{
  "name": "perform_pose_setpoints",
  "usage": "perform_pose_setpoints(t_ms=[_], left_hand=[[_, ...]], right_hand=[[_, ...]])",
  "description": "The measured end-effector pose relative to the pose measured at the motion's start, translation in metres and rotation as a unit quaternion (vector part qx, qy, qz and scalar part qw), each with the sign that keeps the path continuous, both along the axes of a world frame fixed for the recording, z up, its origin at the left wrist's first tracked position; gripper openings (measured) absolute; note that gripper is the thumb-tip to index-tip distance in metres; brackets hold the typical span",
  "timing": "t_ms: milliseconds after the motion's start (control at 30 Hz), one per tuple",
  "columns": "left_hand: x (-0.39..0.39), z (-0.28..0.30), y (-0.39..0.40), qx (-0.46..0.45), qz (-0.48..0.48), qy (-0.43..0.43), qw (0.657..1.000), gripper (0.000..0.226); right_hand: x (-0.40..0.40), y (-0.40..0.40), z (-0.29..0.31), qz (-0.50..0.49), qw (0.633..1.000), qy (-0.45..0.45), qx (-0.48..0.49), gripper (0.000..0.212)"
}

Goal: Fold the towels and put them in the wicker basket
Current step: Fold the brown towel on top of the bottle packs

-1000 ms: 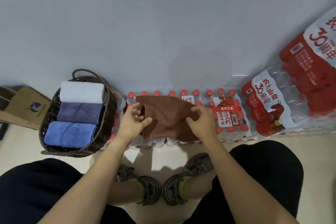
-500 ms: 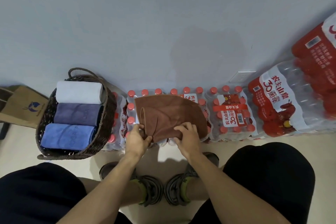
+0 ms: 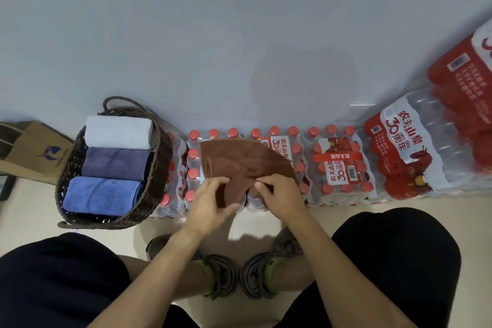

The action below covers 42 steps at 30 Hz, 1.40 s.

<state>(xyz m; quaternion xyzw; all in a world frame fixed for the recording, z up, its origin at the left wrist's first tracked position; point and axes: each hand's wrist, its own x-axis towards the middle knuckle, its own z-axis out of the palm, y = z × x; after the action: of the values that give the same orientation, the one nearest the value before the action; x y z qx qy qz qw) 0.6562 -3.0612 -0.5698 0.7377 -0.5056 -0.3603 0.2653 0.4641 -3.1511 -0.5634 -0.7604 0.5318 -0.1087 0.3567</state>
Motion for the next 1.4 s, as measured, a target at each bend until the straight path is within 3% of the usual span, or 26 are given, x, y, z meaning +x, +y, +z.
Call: perform_pose_setpoints(t_ms=[67, 167, 300, 433, 533, 600, 667, 833, 1033, 1133, 1200, 1300, 1400], left_hand=[[-0.011, -0.005, 0.000, -0.028, -0.016, -0.037, 0.999, 0.051], [-0.014, -0.006, -0.005, -0.034, 0.013, -0.073, 0.997, 0.015], [-0.003, 0.001, -0.008, -0.061, 0.011, -0.083, 0.995, 0.006], [0.008, 0.025, -0.009, -0.071, 0.012, 0.009, 0.997, 0.007], [0.008, 0.047, -0.011, -0.079, 0.008, 0.091, 0.993, 0.010], [0.006, 0.061, -0.014, -0.084, 0.021, 0.120, 0.989, 0.010], [0.006, 0.071, -0.017, -0.077, 0.028, 0.133, 0.988, 0.011], [0.022, 0.079, -0.025, -0.014, -0.076, 0.061, 0.995, 0.008], [0.042, 0.071, -0.052, -0.004, -0.168, -0.103, 0.980, 0.014], [0.051, 0.060, -0.070, 0.005, -0.171, -0.172, 0.970, 0.021], [0.056, 0.052, -0.083, 0.006, -0.159, -0.187, 0.969, 0.023], [0.060, 0.038, -0.102, 0.017, -0.132, -0.188, 0.973, 0.023], [0.064, 0.017, -0.120, 0.043, -0.101, -0.171, 0.979, 0.019]], right_hand=[[0.000, 0.001, 0.003, 0.003, 0.999, -0.029, 0.013, 0.024], [-0.001, 0.003, 0.005, -0.007, 0.999, -0.044, 0.023, 0.023], [-0.006, 0.004, 0.007, -0.037, 0.998, -0.046, 0.036, 0.020], [0.001, 0.009, 0.019, -0.059, 0.994, -0.087, 0.017, 0.011], [0.019, 0.023, 0.039, -0.023, 0.982, -0.176, 0.064, 0.040], [0.031, 0.033, 0.047, 0.019, 0.982, -0.176, 0.062, 0.057], [0.036, 0.040, 0.049, 0.019, 0.985, -0.166, 0.047, 0.055], [0.024, 0.037, 0.055, 0.038, 0.989, -0.126, 0.065, 0.012], [0.001, 0.016, 0.057, 0.053, 0.993, 0.058, 0.085, 0.026], [-0.016, -0.006, 0.057, 0.048, 0.983, 0.134, 0.119, 0.018], [-0.026, -0.023, 0.058, 0.027, 0.980, 0.124, 0.151, 0.012], [-0.034, -0.045, 0.056, -0.045, 0.969, 0.036, 0.241, 0.007], [-0.032, -0.062, 0.038, -0.093, 0.972, 0.032, 0.212, 0.008]])
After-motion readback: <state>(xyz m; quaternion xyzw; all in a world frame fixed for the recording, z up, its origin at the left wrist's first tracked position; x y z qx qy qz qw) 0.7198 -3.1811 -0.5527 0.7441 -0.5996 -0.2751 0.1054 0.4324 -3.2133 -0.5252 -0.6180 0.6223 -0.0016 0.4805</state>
